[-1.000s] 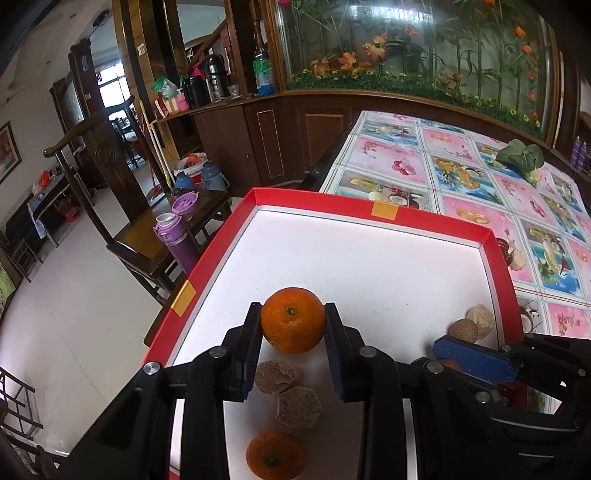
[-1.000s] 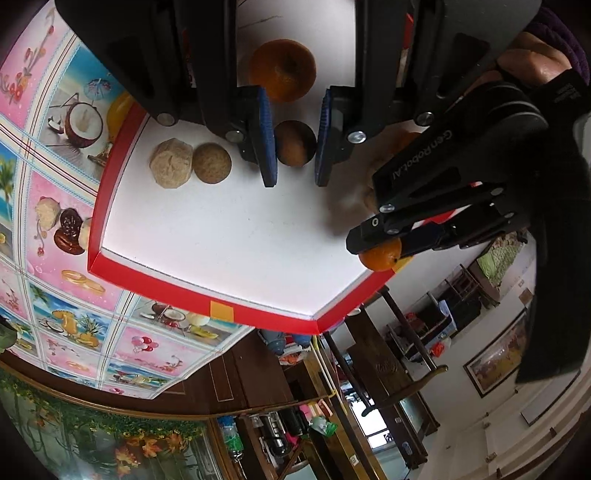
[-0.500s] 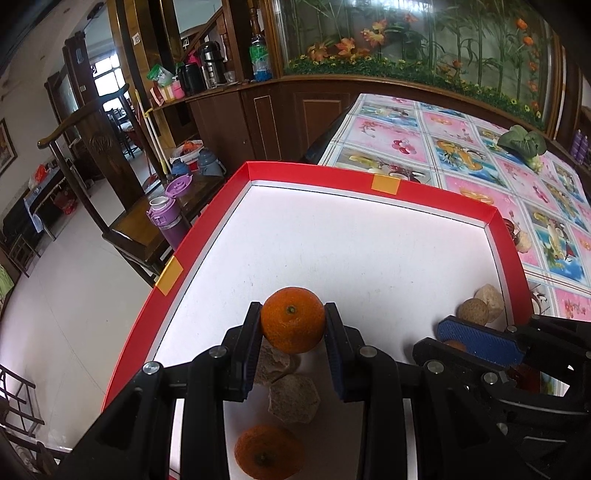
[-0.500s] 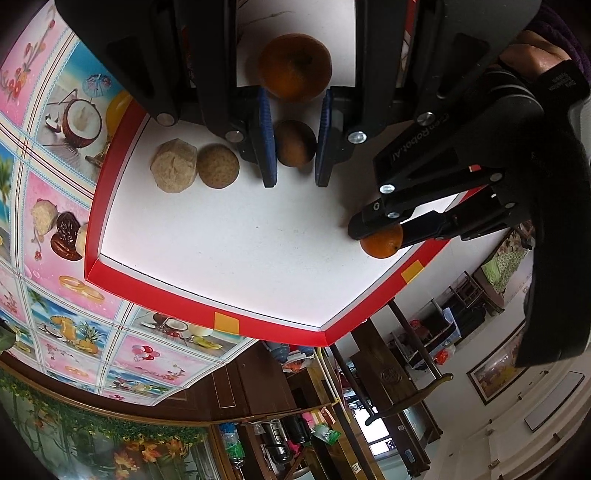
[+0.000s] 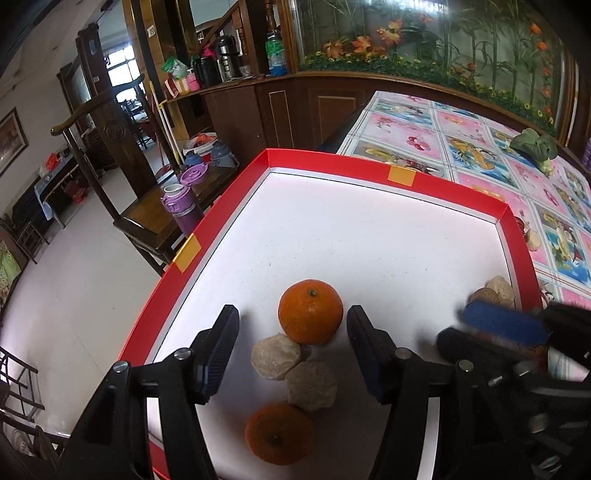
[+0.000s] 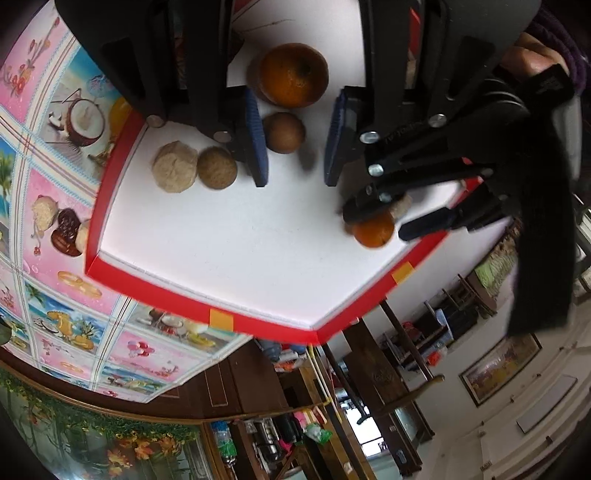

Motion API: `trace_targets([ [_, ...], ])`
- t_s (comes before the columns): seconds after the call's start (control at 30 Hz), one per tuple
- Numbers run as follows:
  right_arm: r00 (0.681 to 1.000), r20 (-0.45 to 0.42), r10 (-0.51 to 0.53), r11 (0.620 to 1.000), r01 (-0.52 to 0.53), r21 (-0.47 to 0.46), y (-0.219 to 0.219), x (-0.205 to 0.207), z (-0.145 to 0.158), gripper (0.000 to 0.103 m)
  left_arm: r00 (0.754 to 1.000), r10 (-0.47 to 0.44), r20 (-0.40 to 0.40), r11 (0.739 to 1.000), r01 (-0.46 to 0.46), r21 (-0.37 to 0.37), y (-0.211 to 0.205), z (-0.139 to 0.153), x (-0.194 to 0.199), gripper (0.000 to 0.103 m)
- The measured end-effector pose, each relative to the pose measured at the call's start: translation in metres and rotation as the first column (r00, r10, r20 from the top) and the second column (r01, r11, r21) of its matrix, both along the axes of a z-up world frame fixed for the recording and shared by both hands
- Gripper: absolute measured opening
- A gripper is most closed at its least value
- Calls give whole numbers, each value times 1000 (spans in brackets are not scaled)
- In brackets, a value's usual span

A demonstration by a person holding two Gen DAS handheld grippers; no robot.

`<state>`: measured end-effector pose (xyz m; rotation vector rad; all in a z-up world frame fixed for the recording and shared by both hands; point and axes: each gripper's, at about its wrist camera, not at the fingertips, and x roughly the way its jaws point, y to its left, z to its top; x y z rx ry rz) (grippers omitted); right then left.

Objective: Organize fruits
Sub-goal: 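Carry kiwi and orange over the tray and open both grippers, then move both open grippers back toward the dates and pastries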

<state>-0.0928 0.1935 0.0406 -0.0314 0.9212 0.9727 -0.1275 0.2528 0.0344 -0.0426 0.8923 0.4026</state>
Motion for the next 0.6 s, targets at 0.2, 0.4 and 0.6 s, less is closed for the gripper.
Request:
trace_targets([
  [0.2,997,28,-76,993,73,92,-40,20,21,48,1000,-26,16,1000,26,7,-14,12,-3,64],
  [0.4,952,-62,-301,941,307,146,-122,77,21,49,987,-148,66,989,148,12,-56,33,-8,71],
  [0.6,883,-110,-456,878,466,106,-180,113,11,49,938,-336,81,939,341,-52,-116,39,-9,72],
])
